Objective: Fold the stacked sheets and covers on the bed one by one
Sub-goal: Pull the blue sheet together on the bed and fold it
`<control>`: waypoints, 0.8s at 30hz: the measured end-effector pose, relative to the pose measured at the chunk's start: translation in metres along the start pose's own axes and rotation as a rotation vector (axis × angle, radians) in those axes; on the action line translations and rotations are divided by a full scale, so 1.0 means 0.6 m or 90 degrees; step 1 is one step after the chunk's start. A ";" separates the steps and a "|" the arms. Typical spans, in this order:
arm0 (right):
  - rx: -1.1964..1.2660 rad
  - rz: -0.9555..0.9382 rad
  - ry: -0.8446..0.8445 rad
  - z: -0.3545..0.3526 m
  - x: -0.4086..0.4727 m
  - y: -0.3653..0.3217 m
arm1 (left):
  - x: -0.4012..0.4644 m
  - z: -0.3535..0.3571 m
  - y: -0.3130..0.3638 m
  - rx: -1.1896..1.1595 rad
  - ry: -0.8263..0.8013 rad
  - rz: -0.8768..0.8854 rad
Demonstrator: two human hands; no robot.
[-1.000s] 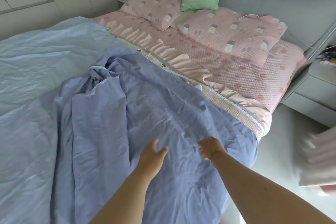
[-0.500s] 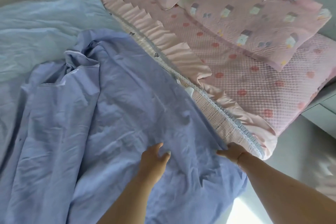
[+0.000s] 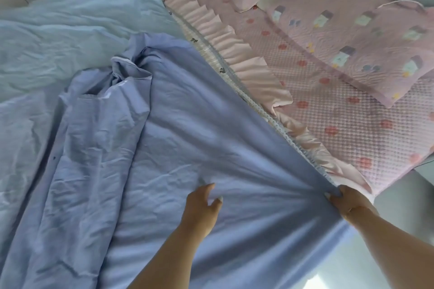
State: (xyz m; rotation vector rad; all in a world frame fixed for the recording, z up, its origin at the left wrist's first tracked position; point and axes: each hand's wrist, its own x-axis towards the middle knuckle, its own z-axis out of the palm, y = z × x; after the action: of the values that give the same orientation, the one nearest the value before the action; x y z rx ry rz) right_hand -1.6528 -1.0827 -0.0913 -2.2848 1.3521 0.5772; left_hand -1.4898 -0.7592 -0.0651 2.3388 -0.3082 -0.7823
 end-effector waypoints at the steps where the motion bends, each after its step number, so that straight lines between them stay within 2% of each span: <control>1: -0.051 0.029 0.016 0.005 -0.001 -0.008 | -0.004 -0.008 -0.010 0.005 0.003 0.000; 4: -0.133 0.052 0.141 0.028 -0.038 -0.084 | -0.018 -0.032 -0.047 0.027 0.025 -0.006; 7: -0.117 -0.110 0.188 0.065 -0.097 -0.211 | -0.030 -0.057 -0.079 0.010 0.057 -0.006; 11: 0.019 -0.360 0.072 0.144 -0.175 -0.400 | -0.042 -0.110 -0.128 0.008 0.167 -0.051; 14: 0.089 -0.494 -0.057 0.211 -0.248 -0.524 | -0.061 -0.177 -0.196 0.014 0.285 -0.176; 16: 0.097 -0.527 -0.150 0.248 -0.286 -0.576 | -0.077 -0.221 -0.243 0.033 0.355 -0.247; 19: 0.095 -0.485 -0.255 0.284 -0.325 -0.615 | -0.105 -0.280 -0.313 0.009 0.411 -0.383; 22: 0.102 -0.460 -0.233 0.306 -0.335 -0.624 | -0.112 -0.313 -0.380 -0.086 0.372 -0.484; 24: 0.115 -0.443 -0.220 0.312 -0.334 -0.623 | -0.104 -0.321 -0.404 -0.203 0.337 -0.472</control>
State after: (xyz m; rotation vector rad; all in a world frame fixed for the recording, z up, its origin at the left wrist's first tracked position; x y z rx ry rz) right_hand -1.4349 -0.6733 -0.0823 -2.1794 0.3828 0.5408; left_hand -1.4185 -0.4519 -0.0745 2.2252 0.8864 -0.4406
